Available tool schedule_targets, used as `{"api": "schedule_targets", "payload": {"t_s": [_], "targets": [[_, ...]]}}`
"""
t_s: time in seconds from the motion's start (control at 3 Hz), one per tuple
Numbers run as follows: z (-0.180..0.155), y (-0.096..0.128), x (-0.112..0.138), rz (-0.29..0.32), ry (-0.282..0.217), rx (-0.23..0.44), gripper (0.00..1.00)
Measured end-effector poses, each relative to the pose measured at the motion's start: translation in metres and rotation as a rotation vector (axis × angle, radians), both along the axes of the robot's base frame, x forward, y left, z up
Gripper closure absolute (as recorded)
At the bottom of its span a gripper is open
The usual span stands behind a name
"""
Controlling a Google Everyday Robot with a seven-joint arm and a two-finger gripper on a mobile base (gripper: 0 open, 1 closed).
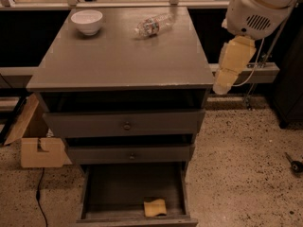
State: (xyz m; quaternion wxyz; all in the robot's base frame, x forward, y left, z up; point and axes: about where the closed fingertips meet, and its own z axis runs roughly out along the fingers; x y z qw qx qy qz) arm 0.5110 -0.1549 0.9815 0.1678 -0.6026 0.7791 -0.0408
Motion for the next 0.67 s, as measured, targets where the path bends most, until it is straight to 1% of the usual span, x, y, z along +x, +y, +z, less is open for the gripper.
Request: {"api": "schedule_targets", "payload": {"t_s": [0.33, 0.67], "targets": [[0.000, 0.000, 0.000, 0.000, 0.000, 0.000, 0.00], [0.000, 0.037, 0.044, 0.000, 0.000, 0.000, 0.00]]}}
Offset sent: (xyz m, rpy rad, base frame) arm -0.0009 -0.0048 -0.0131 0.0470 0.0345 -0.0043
